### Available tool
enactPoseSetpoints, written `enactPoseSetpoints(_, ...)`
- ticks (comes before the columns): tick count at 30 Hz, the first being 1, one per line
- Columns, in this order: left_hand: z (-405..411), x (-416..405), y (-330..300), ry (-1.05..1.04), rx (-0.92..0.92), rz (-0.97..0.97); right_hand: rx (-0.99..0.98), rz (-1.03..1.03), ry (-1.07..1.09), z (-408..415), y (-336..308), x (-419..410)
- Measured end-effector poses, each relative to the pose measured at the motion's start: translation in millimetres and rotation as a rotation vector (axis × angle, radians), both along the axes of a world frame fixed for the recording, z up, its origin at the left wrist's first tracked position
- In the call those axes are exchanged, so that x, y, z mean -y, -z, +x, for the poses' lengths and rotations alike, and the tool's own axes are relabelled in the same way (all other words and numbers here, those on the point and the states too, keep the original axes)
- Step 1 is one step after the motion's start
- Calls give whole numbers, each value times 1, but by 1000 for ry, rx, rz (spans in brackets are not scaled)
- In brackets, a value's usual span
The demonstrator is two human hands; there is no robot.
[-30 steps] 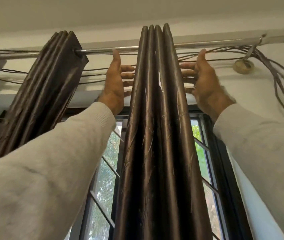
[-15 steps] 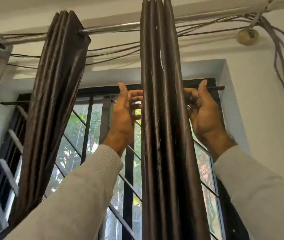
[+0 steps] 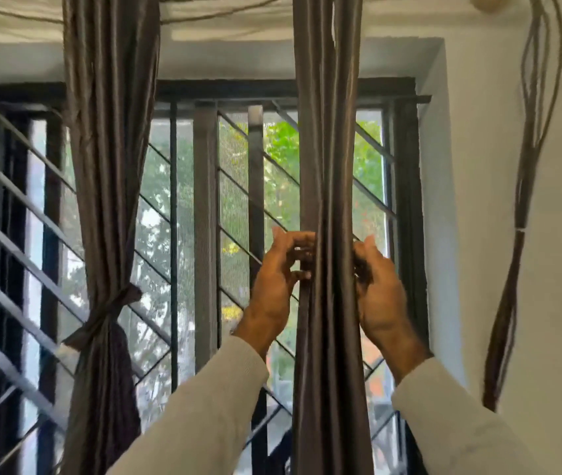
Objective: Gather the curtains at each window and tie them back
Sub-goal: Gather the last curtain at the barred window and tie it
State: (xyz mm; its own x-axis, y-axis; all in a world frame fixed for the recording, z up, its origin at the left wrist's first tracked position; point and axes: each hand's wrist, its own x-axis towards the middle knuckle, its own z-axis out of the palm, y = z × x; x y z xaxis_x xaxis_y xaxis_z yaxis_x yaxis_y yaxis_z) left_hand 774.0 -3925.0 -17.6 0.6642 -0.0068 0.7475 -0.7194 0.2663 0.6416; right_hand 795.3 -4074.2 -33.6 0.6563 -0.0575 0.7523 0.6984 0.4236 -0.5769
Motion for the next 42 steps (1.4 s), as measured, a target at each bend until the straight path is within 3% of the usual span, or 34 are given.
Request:
enactPoseSetpoints(5,-16,-8,57,57,-104,91,-148,50,-34,-34,54,4)
enactPoseSetpoints(10,-24,-31,66,-3,-82,173,-177,-178,257,-65,54,22)
enactPoseSetpoints(14,-22,-46,-4,-285,80,155,-35,-219,540,-74,-14,30)
enactPoseSetpoints(20,-32,-39,-129,-530,280,256,198,-285,841,-66,-131,31)
enactPoseSetpoints(28,-42,-6,-243,-1175,542,399,579,-423,1405,-45,-224,27)
enactPoseSetpoints(32,-37,5,-277,-1325,553,379,684,-512,1442,-33,-255,24)
enactPoseSetpoints(37,-29,9,-294,-1392,517,401,510,-489,1298,-19,-286,23)
enactPoseSetpoints(42,-19,5,-273,-1332,492,408,437,-510,1211,-4,-273,30)
